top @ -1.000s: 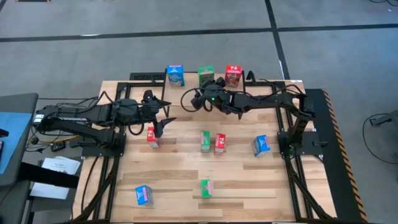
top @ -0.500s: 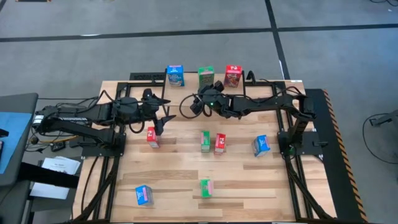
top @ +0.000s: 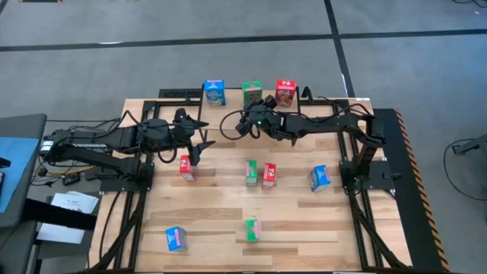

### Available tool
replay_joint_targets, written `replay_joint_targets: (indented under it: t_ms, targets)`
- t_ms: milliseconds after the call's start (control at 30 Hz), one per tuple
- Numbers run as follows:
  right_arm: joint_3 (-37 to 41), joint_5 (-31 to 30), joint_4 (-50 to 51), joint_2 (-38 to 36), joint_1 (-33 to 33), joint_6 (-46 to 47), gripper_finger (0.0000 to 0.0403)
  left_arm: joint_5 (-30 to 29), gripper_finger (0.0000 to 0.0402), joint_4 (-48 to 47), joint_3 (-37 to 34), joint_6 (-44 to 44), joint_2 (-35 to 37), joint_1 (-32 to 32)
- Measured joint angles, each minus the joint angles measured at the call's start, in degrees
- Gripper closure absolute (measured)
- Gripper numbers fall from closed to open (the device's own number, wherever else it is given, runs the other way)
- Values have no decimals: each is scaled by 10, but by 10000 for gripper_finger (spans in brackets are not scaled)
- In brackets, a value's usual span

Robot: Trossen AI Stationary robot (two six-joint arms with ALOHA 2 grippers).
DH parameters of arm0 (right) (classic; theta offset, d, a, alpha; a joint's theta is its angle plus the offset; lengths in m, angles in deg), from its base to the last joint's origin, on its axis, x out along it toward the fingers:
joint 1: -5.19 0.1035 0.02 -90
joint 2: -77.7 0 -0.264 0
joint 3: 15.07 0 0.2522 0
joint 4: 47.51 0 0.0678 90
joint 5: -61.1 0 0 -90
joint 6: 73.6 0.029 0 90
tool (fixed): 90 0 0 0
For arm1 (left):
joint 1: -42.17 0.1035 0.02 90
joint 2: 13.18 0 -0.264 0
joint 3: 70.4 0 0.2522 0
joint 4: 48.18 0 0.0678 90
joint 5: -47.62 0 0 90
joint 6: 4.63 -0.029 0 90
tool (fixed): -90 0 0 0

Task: Stack cereal on shelf
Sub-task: Put the bottom right green cereal box on the shelf

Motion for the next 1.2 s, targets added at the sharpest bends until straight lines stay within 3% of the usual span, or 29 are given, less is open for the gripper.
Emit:
replay_joint_targets:
  t_ms: [1200]
  targets:
    - [0,5,-49,0,2,6,127,0,90,0,0,0,0,0]
